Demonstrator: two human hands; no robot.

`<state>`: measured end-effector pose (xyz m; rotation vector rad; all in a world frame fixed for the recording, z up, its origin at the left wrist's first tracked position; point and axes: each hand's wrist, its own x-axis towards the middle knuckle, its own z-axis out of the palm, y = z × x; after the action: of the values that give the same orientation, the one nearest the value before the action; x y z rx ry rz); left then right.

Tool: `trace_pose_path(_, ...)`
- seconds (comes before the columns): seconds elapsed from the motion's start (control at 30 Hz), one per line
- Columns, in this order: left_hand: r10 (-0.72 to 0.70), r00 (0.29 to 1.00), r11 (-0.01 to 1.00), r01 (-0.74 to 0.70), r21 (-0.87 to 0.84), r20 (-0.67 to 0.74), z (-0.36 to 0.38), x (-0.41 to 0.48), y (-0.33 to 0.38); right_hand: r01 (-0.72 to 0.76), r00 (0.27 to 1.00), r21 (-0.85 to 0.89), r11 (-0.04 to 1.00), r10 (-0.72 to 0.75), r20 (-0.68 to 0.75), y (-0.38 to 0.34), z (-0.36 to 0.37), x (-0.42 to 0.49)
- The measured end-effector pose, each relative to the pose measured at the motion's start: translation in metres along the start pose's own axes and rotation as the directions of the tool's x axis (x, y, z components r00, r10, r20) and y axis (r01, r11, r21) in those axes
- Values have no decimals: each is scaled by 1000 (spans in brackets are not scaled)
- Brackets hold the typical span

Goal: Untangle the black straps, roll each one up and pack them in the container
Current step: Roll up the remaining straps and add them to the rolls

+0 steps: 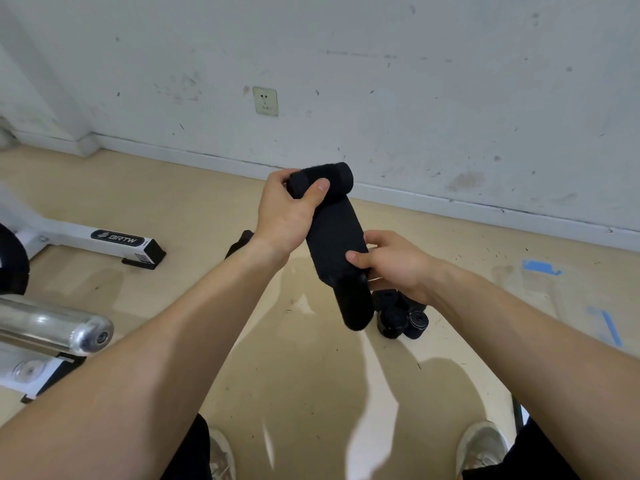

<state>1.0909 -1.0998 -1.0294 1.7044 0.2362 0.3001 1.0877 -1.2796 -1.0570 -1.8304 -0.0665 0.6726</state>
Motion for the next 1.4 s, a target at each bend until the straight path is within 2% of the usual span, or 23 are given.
trace_pose_path(0.1, 5, 997, 1000, -5, 8, 76, 0, 1, -2, -1, 998, -41, 999, 3, 58, -4, -4, -2)
trace_pose_path(0.17, -7, 989, 1000, 7, -3, 149, 1, -1, -1, 54, 998, 7, 999, -54, 43, -11, -5, -7)
trace_pose_path(0.3, -32, 964, 999, 30, 12, 263, 5, -10, 2, 186, 976, 225, 957, -153, -153, -21, -5, -6)
trace_pose_path(0.43, -87, 928, 996, 89, 10, 361, 16, -19, 2, 206, 969, 345, 916, -140, -206, -22, 1, -2)
trace_pose_path(0.73, -224, 901, 943, 297, -152, 372, 19, -31, 3, 73, 996, 269, 960, -57, -67, -22, 1, -10)
trace_pose_path(0.87, -248, 889, 929, 331, -166, 386, 15, -30, 8, 84, 994, 131, 988, -74, -82, -27, 4, -18)
trace_pose_path(1.03, -128, 907, 985, 163, -55, 400, 16, -29, 0, 110, 974, -66, 992, -120, -190, -25, 11, -19)
trace_pose_path(1.13, -93, 923, 994, 108, -21, 373, 17, -30, -3, 135, 960, -115, 984, -158, -230, -26, 7, -18)
trace_pose_path(1.27, -74, 924, 996, 90, -26, 375, 16, -27, 1, 128, 983, 54, 990, -119, -141, -33, 1, -19)
trace_pose_path(1.33, -69, 927, 996, 84, -25, 368, 16, -26, 3, 143, 979, 139, 980, -119, -166, -34, -1, -17)
trace_pose_path(1.4, -57, 935, 998, 58, 8, 349, 18, -26, 4, 159, 974, 146, 976, -130, -187, -33, -2, -14)
